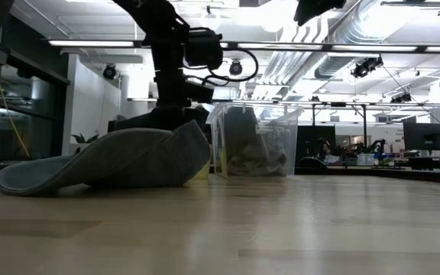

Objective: Pick & Place hat
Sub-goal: Put the right blue cap into the yellow bin

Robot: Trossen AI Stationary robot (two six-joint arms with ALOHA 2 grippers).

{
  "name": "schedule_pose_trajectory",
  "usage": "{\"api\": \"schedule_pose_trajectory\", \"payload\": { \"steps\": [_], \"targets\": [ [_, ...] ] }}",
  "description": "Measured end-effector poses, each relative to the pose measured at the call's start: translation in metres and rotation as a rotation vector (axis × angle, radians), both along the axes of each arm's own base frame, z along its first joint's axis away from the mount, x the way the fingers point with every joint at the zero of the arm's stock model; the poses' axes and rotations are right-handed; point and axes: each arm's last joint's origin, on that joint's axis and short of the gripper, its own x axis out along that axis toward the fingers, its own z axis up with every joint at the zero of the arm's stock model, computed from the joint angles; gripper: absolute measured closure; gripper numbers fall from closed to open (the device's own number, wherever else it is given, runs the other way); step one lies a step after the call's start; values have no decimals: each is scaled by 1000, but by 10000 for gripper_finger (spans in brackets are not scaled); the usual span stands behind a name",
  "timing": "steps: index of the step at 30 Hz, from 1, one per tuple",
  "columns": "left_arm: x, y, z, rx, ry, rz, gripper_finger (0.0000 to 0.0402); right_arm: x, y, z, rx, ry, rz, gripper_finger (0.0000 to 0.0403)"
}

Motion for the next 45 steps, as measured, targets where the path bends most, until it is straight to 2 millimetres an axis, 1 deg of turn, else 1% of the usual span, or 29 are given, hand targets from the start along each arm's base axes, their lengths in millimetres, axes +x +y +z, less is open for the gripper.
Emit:
{"api": "schedule_pose_trajectory", "payload": {
  "steps": [6,11,13,21,24,26,29,36,38,41,45],
  "targets": [
    [-9,25,0,16,14,43,402,2,0,1,20,-34,-3,242],
    [-14,39,1,20,0,72,402,2,0,1,28,-38,-2,242],
    [-14,42,1,13,-10,66,402,2,0,1,33,-42,-6,242],
    [-9,42,2,-4,-60,35,400,2,0,1,40,-49,-16,242],
    [-10,42,2,-6,-49,21,390,2,0,1,43,-52,-22,242],
    [-10,41,2,-8,-41,16,372,2,0,1,48,-56,-28,242],
    [-10,41,1,-6,-39,10,330,2,0,1,50,-58,-30,242],
    [-10,42,2,-6,-33,-14,202,2,0,1,54,-61,-35,242],
    [-11,45,2,3,-31,-29,171,2,0,1,54,-61,-35,242],
    [-13,51,2,11,-30,-26,140,2,0,1,55,-62,-35,242],
    [-16,51,1,-15,-21,-4,122,2,0,1,61,-67,-42,242]
  ]
}}
